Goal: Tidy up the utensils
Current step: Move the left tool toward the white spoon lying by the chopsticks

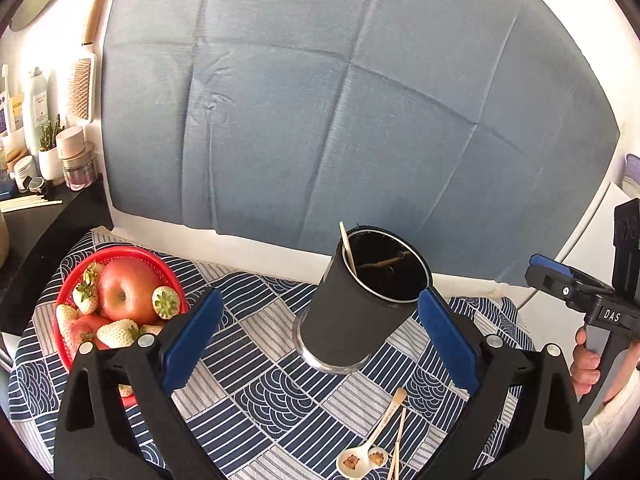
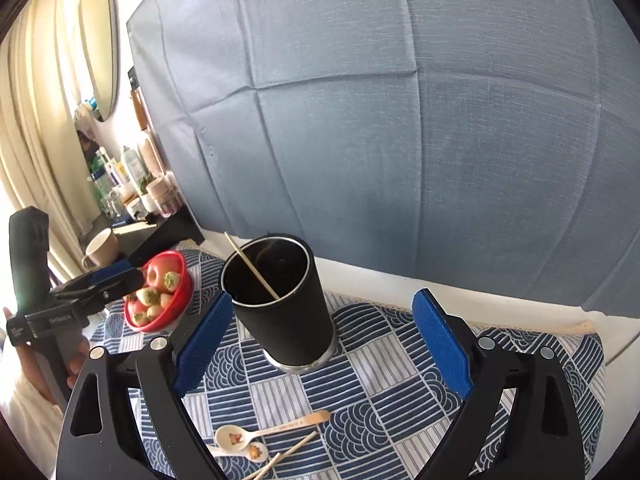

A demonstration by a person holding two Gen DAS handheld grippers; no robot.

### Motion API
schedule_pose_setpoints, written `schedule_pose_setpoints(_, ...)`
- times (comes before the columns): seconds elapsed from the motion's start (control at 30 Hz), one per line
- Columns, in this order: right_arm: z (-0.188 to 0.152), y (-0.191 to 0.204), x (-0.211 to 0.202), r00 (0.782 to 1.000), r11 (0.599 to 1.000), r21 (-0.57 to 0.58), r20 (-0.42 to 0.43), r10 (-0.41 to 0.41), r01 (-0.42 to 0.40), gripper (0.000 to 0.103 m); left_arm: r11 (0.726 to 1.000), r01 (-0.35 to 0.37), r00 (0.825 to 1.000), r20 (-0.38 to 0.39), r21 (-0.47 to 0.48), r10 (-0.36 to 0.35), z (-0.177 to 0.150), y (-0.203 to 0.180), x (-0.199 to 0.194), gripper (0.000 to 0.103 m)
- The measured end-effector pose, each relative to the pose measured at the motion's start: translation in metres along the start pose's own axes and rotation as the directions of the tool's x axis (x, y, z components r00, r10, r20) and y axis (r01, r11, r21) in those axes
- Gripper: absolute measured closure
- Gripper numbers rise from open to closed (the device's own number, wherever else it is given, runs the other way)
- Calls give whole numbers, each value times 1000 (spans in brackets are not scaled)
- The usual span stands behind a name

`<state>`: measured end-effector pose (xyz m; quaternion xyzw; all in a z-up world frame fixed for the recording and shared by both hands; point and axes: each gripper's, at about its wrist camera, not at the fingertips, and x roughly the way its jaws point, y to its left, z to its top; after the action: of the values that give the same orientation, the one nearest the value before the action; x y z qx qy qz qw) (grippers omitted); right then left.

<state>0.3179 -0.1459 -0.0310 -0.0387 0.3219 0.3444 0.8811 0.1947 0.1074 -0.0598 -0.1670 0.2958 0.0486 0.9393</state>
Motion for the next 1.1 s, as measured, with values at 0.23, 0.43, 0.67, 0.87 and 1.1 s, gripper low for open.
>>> schedule_pose_setpoints(0.23, -13, 2, -11, 1000, 1000, 1, -20, -4, 4, 15, 999, -34, 999, -41, 8, 34, -19, -2, -13, 6)
schedule_pose_setpoints(0.43, -28, 3, -17, 999, 1000, 2, -47, 7, -7, 15, 998, -66, 995, -75, 4, 66, -38, -5, -22, 6)
schedule_pose_setpoints(0.67, -49, 3, -17, 995, 1000, -12, -92, 27, -29, 15, 994, -105, 987, -123, -8, 103, -68, -8, -30, 6)
schedule_pose_setpoints(0.87, -68, 5, -9, 989, 998, -18, -138, 51, -54, 15, 989, -145, 975, -174, -24, 139, -93, -5, -35, 6)
schedule_pose_setpoints(1.1, -86, 12, 5, 978, 996, -36, -195, 73, -81, 15, 981, -189, 958, -230, -52, 172, -121, 3, -35, 6)
